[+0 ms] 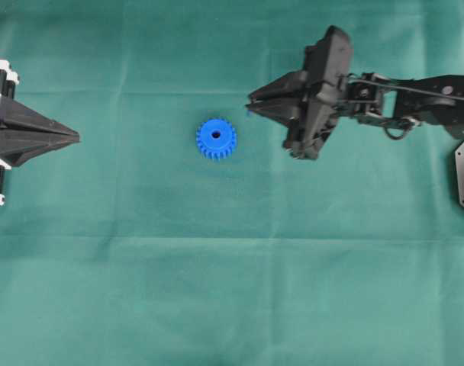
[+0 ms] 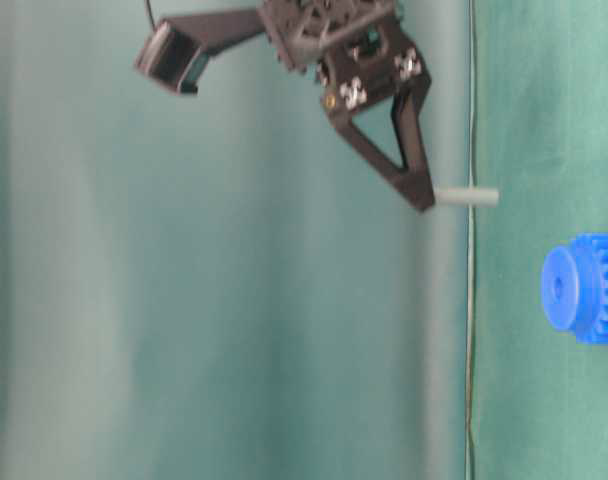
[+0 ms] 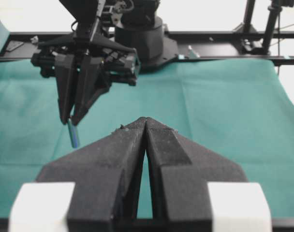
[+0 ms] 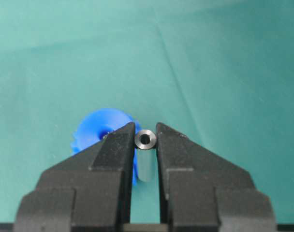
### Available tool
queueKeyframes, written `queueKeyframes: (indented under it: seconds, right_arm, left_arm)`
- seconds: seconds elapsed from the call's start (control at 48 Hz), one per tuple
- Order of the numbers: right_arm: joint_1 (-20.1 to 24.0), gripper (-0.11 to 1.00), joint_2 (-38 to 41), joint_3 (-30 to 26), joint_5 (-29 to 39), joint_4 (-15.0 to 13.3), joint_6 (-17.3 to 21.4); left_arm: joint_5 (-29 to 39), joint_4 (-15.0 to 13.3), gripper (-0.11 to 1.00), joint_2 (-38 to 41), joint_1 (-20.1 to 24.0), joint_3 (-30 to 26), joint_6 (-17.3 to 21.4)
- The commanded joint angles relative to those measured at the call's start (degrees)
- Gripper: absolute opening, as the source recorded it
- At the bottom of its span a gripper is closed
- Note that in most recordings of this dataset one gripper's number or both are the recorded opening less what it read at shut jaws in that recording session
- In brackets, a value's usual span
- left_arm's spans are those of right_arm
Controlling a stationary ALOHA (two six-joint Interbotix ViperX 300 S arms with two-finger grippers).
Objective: Insert the shaft placed at a random location into the center hole of the small gear at another random location.
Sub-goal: 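Lift the shaft with the right gripper and carry it left toward the gear, then align the held shaft over the blue gear's center hole and lower it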
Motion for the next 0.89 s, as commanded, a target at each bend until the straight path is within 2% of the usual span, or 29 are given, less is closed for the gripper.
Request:
queueKeyframes:
  seconds: [0.0,0.479,0.874]
  right_arm:
    - [0.88,0.13,0.62,-3.43,0.62,0.09,0.26]
    - [3.34,0.13,5.54,-10.63,2.37,0.26,0.35]
    - [3.52,0.13,6.42,-11.34,3.34,0.35,0.35]
  left_arm:
    - [-0.26,0.09,0.0,0.44,-0.09,-1.23,-0.09]
    - [-0.26,0.09,0.0,0.44,-0.18,-1.32,-0.26]
    - [-0.26,0.09,0.0,0.44,-0.18,-1.23,-0.26]
